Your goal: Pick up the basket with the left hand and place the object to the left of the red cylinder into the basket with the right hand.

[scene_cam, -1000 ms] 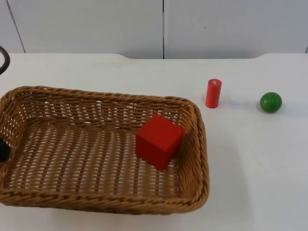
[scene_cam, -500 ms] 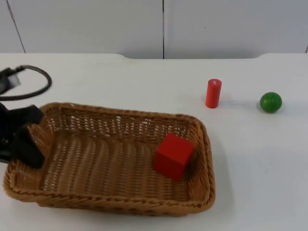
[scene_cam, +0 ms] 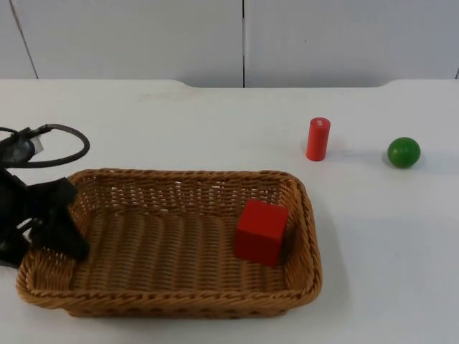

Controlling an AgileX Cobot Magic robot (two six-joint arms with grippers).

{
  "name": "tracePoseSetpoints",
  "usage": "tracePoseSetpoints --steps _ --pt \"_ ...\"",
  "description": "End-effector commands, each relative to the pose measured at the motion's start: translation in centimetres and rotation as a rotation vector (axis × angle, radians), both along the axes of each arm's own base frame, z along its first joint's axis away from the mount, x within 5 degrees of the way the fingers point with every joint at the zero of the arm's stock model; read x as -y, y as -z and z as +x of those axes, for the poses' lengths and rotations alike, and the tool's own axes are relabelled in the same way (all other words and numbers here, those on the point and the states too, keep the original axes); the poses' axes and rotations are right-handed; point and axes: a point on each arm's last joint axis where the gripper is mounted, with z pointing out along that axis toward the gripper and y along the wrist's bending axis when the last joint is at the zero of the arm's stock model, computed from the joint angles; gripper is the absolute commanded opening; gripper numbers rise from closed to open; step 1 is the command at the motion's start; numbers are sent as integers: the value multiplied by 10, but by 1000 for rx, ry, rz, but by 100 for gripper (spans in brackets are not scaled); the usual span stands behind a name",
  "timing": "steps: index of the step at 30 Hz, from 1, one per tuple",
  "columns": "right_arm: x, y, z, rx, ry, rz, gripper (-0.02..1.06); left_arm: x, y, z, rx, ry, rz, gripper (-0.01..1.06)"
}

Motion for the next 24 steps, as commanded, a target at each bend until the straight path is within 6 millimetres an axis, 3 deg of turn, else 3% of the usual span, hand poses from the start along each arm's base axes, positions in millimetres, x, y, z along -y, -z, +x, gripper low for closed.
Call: tracePoseSetpoints --steps 1,2,3,9,13,14,19,20,24 --pt "0 -1 -2 16 -10 -4 76 0 -3 3 14 40 12 84" --pt "0 -1 -2 16 -10 -4 76 -1 -7 6 24 61 25 98" --pt "0 -1 -2 16 -10 -4 76 -3 -11 9 33 77 39 105" --pt "1 -2 -3 18 -10 -1 76 -11 -45 22 92 57 126 105" --pt "3 -4 -4 28 -9 8 76 -15 -111 23 285 10 203 105" --pt "3 -4 -4 28 -9 8 76 -15 -111 23 285 10 203 105" --pt "10 -10 -11 53 -8 34 76 -12 -195 -5 560 -27 231 105" --pt "10 -10 -11 53 -8 34 76 -12 -195 -5 560 -27 231 105" --pt "18 -16 -19 90 -5 72 76 -8 -245 -38 730 -35 252 105"
